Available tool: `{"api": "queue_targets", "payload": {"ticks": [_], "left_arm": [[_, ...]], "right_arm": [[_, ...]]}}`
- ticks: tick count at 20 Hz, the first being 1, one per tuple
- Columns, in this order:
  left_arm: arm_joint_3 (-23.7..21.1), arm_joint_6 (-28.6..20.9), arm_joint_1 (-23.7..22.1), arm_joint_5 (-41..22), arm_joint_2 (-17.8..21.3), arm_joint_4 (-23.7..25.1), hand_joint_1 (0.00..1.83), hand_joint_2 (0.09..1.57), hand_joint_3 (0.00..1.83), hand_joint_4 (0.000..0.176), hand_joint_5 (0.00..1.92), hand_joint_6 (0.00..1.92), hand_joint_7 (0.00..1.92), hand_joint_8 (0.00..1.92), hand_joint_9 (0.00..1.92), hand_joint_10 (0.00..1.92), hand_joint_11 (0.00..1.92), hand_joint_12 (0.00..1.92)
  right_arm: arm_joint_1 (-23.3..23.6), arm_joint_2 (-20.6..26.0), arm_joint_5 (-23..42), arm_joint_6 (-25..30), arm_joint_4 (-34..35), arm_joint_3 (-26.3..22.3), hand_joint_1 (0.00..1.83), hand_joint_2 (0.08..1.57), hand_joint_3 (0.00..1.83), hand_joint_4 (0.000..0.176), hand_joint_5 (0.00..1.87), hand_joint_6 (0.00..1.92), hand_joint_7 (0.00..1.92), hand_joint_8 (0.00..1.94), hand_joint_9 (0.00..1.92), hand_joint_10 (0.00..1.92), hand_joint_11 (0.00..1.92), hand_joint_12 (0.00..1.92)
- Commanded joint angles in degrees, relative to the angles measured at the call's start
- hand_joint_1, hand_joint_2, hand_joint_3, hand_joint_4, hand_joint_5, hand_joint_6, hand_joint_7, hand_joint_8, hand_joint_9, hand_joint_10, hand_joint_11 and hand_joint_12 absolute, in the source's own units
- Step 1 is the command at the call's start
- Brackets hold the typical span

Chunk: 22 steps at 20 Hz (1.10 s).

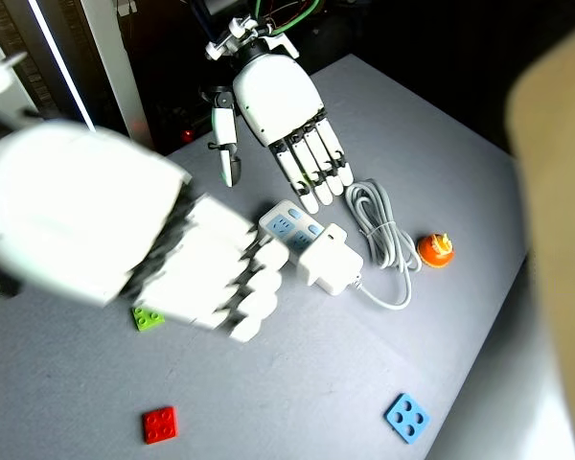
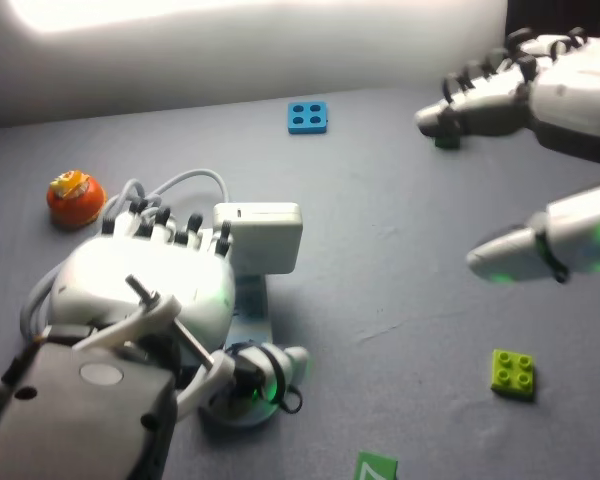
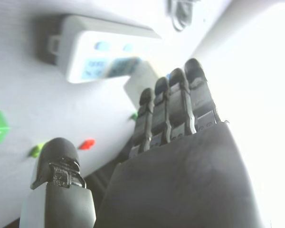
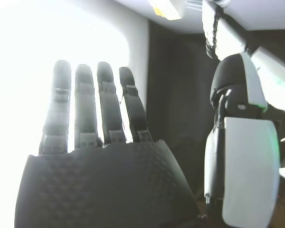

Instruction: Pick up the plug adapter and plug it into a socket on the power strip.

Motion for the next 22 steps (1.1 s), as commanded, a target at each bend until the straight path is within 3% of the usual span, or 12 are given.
{"api": "queue_targets", "payload": {"ticks": [1, 2, 5, 7, 8, 9, 10, 11, 12, 14, 16, 22], "left_arm": [[0.35, 0.84, -1.02, -2.54, 0.56, 4.86, 0.11, 1.18, 0.00, 0.000, 0.23, 0.00, 0.22, 0.00, 0.21, 0.00, 0.00, 0.51], [0.78, 2.23, -2.44, -2.58, 0.56, 4.30, 0.10, 1.18, 0.00, 0.000, 0.34, 0.01, 0.36, 0.01, 0.33, 0.01, 0.00, 0.75], [1.98, 5.05, -5.50, -2.93, 0.54, 3.70, 0.10, 1.17, 0.00, 0.000, 0.37, 0.01, 0.39, 0.01, 0.36, 0.01, 0.00, 0.82], [2.35, 5.67, -6.71, -2.94, 0.75, 3.35, 0.13, 1.19, 0.00, 0.000, 0.57, 0.03, 0.64, 0.03, 0.60, 0.07, 0.17, 0.96], [2.46, 6.31, -7.72, -2.94, 0.94, 3.18, 0.24, 1.22, 0.00, 0.000, 0.95, 0.03, 0.98, 0.07, 0.91, 0.23, 0.44, 1.10], [2.61, 6.93, -8.60, -3.01, 1.05, 2.25, 0.24, 1.23, 0.00, 0.000, 1.08, 0.03, 1.09, 0.06, 0.99, 0.33, 0.59, 1.15], [2.71, 7.34, -9.12, -3.29, 1.05, 1.94, 0.24, 1.24, 0.00, 0.000, 1.12, 0.02, 1.11, 0.06, 0.92, 0.60, 0.61, 1.24], [2.85, 7.35, -9.65, -3.35, 1.05, 1.63, 0.29, 1.25, 0.00, 0.000, 1.04, 0.36, 1.04, 0.37, 0.87, 0.85, 0.64, 1.33], [2.94, 7.47, -10.13, -3.36, 1.09, 1.43, 0.31, 1.27, 0.00, 0.000, 0.83, 1.06, 0.86, 1.02, 0.79, 1.22, 0.67, 1.50], [2.97, 8.14, -11.31, -3.40, 1.35, 0.77, 0.33, 1.28, 0.00, 0.000, 0.70, 1.69, 0.77, 1.66, 0.74, 1.70, 0.63, 1.86], [3.01, 8.20, -12.40, -3.85, 1.40, 0.06, 0.42, 1.28, 0.00, 0.000, 0.65, 1.91, 0.75, 1.90, 0.80, 1.90, 0.76, 1.92], [3.36, 8.81, -14.07, -3.94, 1.55, -0.34, 0.43, 1.42, 0.01, 0.000, 1.10, 1.92, 1.15, 1.92, 1.22, 1.92, 1.25, 1.92]], "right_arm": [[-0.35, 0.91, 6.64, -0.45, -0.60, -0.37, 0.47, 1.05, 0.00, 0.000, 0.43, 0.01, 0.46, 0.01, 0.45, 0.02, 0.02, 1.00], [-1.24, 1.86, 8.45, -2.16, -0.60, -0.24, 0.49, 1.06, 0.00, 0.000, 0.49, 0.01, 0.55, 0.01, 0.56, 0.04, 0.15, 1.11], [-2.76, 2.03, 9.51, -2.02, -0.60, 0.31, 0.50, 1.07, 0.00, 0.000, 0.50, 0.01, 0.57, 0.02, 0.59, 0.05, 0.18, 1.14], [-3.71, 1.75, 10.15, -2.18, -0.60, 0.31, 0.51, 1.08, 0.00, 0.000, 0.70, 0.03, 0.79, 0.08, 0.73, 0.30, 0.38, 1.34], [-3.95, 1.47, 9.50, -2.14, -0.60, 0.30, 0.45, 1.13, 0.00, 0.000, 0.74, 0.78, 0.83, 0.89, 0.77, 1.18, 0.61, 1.65], [-4.15, 1.02, 8.15, -2.04, -0.60, 0.30, 0.40, 1.15, 0.00, 0.000, 0.63, 1.31, 0.79, 1.17, 0.76, 1.40, 0.67, 1.76], [-4.31, 0.51, 6.72, -1.98, -0.60, 0.30, 0.36, 1.18, 0.00, 0.000, 0.65, 1.47, 0.78, 1.32, 0.75, 1.53, 0.68, 1.83], [-4.40, -0.10, 5.15, -1.66, -0.60, 0.30, 0.36, 1.19, 0.00, 0.000, 0.70, 1.51, 0.81, 1.42, 0.78, 1.57, 0.71, 1.85], [-4.48, -0.67, 3.86, -1.02, -0.60, 0.30, 0.36, 1.20, 0.00, 0.000, 0.68, 1.65, 0.82, 1.60, 0.78, 1.69, 0.73, 1.91], [-4.65, -2.23, 0.90, 0.90, -0.60, 0.32, 0.42, 1.22, 0.00, 0.000, 0.56, 1.89, 0.80, 1.91, 0.86, 1.91, 0.91, 1.92], [-4.45, -4.49, -2.54, 1.74, -0.61, 0.31, 0.45, 1.25, 0.01, 0.000, 0.67, 1.92, 0.89, 1.94, 1.00, 1.92, 1.09, 1.92], [-4.34, -8.24, -6.95, 4.99, -0.63, 0.31, 0.30, 1.43, 0.02, 0.000, 1.12, 1.92, 1.25, 1.94, 1.40, 1.92, 1.57, 1.92]]}}
